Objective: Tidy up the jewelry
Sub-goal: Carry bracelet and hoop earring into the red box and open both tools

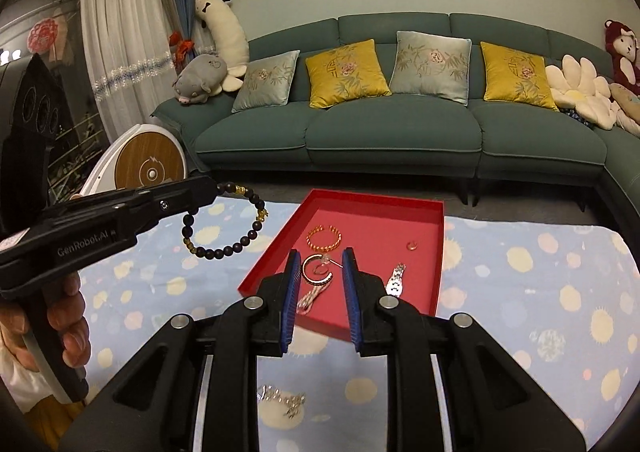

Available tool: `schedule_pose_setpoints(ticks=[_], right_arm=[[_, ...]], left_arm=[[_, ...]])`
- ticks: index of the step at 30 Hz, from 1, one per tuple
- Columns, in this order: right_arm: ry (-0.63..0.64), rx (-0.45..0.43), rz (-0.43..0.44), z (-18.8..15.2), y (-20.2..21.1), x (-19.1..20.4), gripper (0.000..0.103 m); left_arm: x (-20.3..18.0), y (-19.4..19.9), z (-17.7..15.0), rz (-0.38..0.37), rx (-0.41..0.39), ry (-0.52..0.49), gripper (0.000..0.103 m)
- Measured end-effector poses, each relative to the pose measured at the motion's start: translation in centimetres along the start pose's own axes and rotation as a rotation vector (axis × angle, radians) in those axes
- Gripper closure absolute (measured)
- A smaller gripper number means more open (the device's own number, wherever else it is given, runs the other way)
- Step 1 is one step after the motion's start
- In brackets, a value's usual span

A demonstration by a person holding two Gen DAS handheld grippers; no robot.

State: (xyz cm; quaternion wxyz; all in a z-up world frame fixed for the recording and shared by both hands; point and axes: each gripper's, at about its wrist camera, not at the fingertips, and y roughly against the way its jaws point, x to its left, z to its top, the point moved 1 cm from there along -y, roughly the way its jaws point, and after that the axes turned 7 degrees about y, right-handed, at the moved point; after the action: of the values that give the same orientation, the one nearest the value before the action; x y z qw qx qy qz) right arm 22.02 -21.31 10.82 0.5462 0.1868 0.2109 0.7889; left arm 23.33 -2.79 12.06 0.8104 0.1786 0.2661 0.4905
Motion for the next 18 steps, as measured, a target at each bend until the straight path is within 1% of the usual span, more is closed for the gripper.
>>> schedule_pose_setpoints(ticks=[4, 8, 12, 18], right_arm=[[-0.015, 0.024, -0.021, 1.6, -3.8, -2.2, 0.083], [-0.045, 0.057, -0.050, 1.9, -7.6, -4.6, 0.083], [-0.082, 0.089, -0.071, 1.4, -10.9, -6.7, 0.083], [-0.097, 0.147, -0.075, 0.1, -15.0, -8.2, 0.083]], left_arm=[[0.5, -4.5, 1.4, 0.032, 0.015, -0.008, 0.098], [1.6, -9.2, 1.9, 0.055, 0.049, 0.015, 0.098], [2.8, -13.4, 1.4, 0.095, 0.088, 0.035, 0.098], [4.0, -17.5, -0.1, 0.141, 0.127, 0.026, 0.098]])
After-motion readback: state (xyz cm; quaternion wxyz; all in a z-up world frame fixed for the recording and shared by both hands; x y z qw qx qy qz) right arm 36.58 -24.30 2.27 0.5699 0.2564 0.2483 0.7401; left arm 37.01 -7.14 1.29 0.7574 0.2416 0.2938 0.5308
